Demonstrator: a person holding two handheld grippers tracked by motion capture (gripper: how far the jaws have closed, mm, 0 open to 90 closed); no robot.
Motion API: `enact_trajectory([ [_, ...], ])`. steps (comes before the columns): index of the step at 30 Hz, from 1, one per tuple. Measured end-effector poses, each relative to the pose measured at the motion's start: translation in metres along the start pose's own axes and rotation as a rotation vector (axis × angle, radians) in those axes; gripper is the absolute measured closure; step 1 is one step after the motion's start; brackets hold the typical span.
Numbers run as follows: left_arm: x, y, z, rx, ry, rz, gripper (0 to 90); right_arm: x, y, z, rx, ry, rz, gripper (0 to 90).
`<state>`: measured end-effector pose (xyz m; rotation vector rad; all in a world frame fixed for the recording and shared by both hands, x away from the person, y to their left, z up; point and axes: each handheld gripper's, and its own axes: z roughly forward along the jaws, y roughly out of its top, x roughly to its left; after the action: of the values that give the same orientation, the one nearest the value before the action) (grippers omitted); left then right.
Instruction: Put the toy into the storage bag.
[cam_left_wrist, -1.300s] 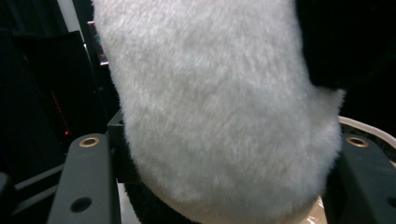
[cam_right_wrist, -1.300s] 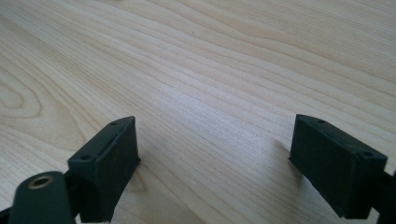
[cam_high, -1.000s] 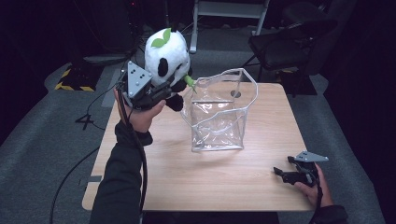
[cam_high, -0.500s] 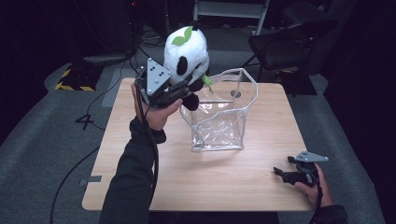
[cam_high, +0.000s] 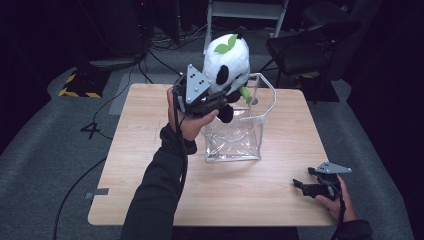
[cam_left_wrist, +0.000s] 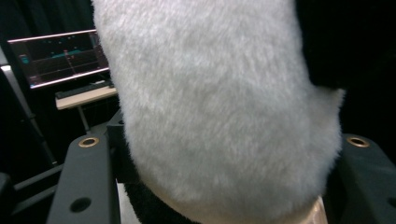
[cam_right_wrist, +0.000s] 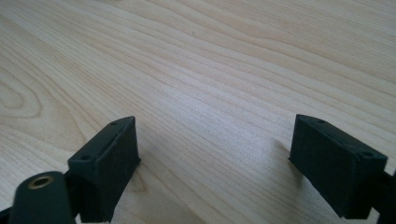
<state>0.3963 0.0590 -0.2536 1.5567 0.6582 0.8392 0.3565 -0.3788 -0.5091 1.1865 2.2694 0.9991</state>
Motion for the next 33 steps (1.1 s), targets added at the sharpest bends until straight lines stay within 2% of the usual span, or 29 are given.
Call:
enact_trajectory([
  [9, -0.015, -0.008, 0.016, 0.02, -0.045, -0.003, 36.4, 0.0, 0.0, 0.0, 0.0, 0.0, 0.0, 15.3],
  [17, -0.016, -0.014, 0.021, 0.028, -0.056, -0.018, 36.0, 0.0, 0.0, 0.0, -0.001, 0.0, -0.001, 15.3],
  [21, -0.014, -0.012, 0.023, 0.029, -0.029, -0.012, 36.0, 0.0, 0.0, 0.0, 0.0, 0.0, 0.0, 15.3],
  [23, -0.011, -0.011, 0.026, 0.033, -0.038, -0.032, 35.9, 0.0, 0.0, 0.0, 0.0, 0.0, 0.0, 15.3],
  [27, -0.012, -0.01, 0.03, 0.034, -0.03, -0.016, 35.9, 0.0, 0.0, 0.0, -0.001, 0.0, -0.001, 15.3],
  [30, -0.008, -0.006, 0.037, 0.028, -0.015, -0.033, 35.9, 0.0, 0.0, 0.0, -0.001, 0.0, -0.001, 15.3],
  [33, -0.007, -0.004, 0.041, 0.031, -0.006, -0.031, 35.9, 0.0, 0.0, 0.0, -0.001, 0.0, -0.001, 15.4],
])
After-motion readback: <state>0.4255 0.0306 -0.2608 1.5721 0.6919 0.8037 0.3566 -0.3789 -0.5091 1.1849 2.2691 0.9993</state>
